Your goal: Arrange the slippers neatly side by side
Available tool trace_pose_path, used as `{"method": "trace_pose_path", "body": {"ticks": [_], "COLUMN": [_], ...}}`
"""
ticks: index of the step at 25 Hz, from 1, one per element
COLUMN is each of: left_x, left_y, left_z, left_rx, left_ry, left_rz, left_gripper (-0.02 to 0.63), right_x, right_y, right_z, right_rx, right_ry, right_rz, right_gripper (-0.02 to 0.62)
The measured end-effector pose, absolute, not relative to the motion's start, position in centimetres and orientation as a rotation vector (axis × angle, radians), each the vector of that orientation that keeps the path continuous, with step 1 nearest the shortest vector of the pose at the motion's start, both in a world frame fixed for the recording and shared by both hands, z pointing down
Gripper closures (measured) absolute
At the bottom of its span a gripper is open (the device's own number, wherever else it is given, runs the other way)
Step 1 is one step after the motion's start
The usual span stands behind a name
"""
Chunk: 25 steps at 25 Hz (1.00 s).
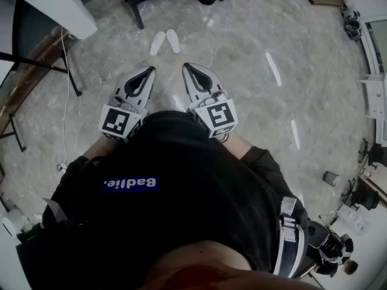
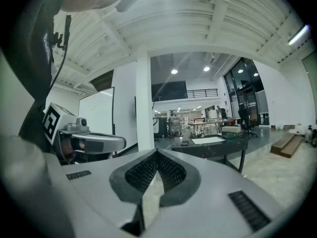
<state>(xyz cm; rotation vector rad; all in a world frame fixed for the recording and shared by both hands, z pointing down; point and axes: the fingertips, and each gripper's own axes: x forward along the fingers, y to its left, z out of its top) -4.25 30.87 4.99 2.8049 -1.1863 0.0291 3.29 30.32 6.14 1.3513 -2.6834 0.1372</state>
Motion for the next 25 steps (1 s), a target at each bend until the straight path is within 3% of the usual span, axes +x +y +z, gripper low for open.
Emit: {"method": "trace_pose_path", "body": {"ticks": [25], "left_x": [-1.0], "left_y": [30.2], "left_z": [6.2], "left_rx": [2.766], "left_ry": [-1.199], "left_rz": [0.097], "left_gripper": [0.604], "right_x": [7.0], "right_y": [29.7], "right_z": [7.8], "right_rx": [1.352], "right_ry": [-2.694], "right_rz": [0.237], "right_gripper": [0.595]}}
